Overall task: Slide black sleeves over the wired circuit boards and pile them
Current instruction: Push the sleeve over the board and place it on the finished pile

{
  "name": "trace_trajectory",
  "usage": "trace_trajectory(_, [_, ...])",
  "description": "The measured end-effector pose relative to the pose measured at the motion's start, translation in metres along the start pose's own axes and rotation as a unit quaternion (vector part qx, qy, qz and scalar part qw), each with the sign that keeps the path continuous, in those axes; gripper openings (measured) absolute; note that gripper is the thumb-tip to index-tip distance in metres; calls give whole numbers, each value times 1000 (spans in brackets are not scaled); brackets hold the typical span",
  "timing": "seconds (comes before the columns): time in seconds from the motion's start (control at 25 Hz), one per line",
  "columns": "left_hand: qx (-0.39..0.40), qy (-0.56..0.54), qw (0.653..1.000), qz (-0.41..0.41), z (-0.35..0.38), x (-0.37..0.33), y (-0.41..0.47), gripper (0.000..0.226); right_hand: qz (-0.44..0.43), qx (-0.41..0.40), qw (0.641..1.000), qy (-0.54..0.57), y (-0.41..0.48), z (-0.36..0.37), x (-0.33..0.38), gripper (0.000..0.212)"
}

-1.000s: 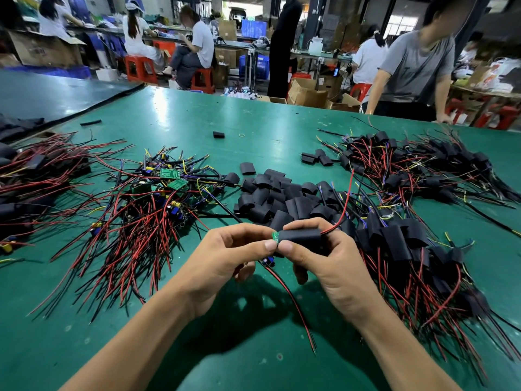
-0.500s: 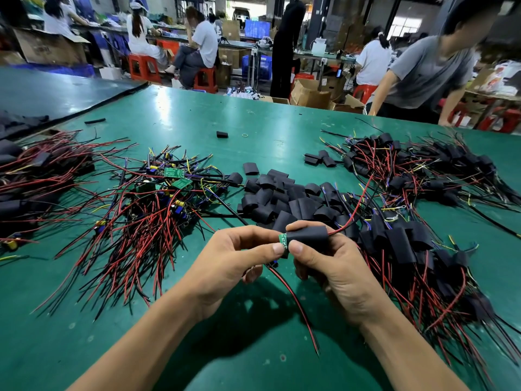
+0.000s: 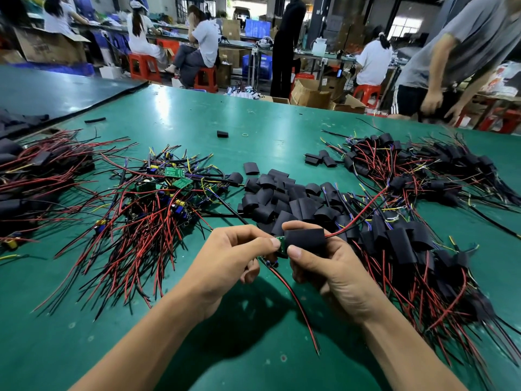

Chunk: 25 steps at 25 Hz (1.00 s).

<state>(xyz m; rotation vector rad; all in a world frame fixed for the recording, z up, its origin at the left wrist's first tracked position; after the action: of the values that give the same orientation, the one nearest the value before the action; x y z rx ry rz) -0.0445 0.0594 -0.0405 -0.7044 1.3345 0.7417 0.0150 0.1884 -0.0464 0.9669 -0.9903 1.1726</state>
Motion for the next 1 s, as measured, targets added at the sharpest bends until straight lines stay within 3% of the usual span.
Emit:
trace_trajectory(0.24, [7, 2, 1000, -1, -2, 2, -1, 17, -33, -10, 990, -134, -3, 0, 9, 28])
trace_trajectory(0.56, [72, -38, 997, -15, 6, -1, -4, 13, -47, 22, 992, -113, -5, 10, 8, 23])
trace_trajectory(0.76, [7, -62, 998, -21, -5, 2, 1, 12, -42, -36, 994, -90, -1, 1, 6, 42])
trace_trajectory(1.0, [-14, -25, 999, 19, -8, -1, 2, 13, -51, -72, 996, -20, 1, -9, 10, 29])
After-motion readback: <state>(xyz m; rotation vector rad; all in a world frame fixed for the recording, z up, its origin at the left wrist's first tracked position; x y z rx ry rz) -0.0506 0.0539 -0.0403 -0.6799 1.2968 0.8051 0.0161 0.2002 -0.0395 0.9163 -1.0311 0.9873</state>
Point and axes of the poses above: each hand's wrist, its own y-axis towards the middle knuckle, its own z-axis out of the palm, x = y × z, the point moved 8 cm from there along y, towards the middle knuckle, and after that the axes turned 1 degree about x, right-handed, at the moved point
